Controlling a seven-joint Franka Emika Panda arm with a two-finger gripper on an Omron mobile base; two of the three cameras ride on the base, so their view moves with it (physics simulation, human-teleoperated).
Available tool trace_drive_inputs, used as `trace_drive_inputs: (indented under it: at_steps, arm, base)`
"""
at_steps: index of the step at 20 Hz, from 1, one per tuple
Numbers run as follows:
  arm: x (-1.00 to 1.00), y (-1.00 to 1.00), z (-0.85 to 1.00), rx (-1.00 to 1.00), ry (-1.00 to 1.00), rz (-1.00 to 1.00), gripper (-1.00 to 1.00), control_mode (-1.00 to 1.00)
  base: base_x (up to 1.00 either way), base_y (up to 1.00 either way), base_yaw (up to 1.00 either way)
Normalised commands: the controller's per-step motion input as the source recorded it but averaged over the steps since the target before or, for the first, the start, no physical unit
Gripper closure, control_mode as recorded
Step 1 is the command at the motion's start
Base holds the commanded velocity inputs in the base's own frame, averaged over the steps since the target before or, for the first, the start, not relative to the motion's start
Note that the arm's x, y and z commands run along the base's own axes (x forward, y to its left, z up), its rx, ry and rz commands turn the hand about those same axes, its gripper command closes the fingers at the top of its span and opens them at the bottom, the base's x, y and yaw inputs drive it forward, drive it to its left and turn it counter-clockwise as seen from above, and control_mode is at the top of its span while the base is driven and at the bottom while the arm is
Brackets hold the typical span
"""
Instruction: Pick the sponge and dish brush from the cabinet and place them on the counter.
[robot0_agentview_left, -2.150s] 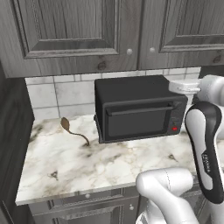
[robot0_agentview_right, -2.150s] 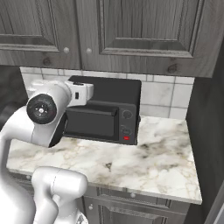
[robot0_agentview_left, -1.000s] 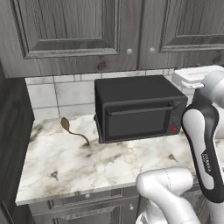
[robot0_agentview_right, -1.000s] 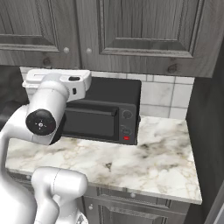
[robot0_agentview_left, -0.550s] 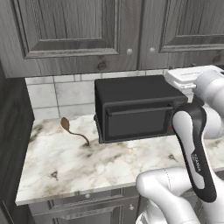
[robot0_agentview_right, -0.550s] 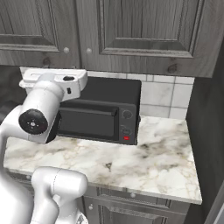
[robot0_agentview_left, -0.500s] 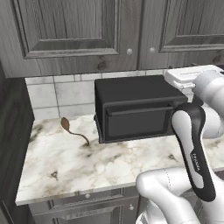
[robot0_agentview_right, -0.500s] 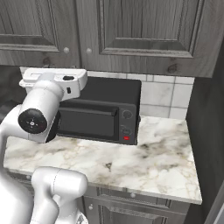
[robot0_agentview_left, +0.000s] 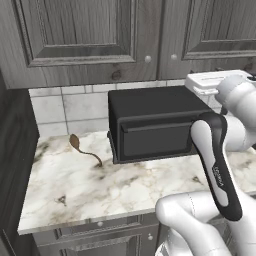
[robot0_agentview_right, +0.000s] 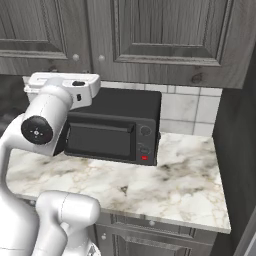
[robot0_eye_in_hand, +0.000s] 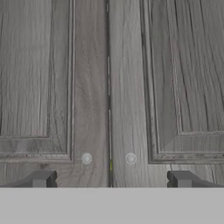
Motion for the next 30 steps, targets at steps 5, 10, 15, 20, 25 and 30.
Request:
trace_drive_inputs:
  at_steps: [5, 10, 15, 20, 25, 30]
  arm:
    - [0.14, 0.0, 0.0, 0.0, 0.0, 0.0, -1.0, -1.0]
    - [0.15, 0.0, 0.0, 0.0, 0.0, 0.0, -1.0, -1.0]
    - [0.15, 0.0, -0.05, 0.0, 0.0, 0.0, -1.0, -1.0]
    - [0.18, 0.0, -0.16, 0.0, 0.0, 0.0, -1.0, -1.0]
    - [0.13, -0.05, -0.03, 0.0, 0.0, 0.0, -1.0, -1.0]
    - [0.15, -0.1, 0.0, 0.0, 0.0, 0.0, -1.0, -1.0]
  base:
    - [0.0, 0.0, 0.0]
    - [0.0, 0.0, 0.0]
    - [0.0, 0.0, 0.0]
    - [0.0, 0.0, 0.0]
    - [0.0, 0.0, 0.0]
    - [0.0, 0.0, 0.0]
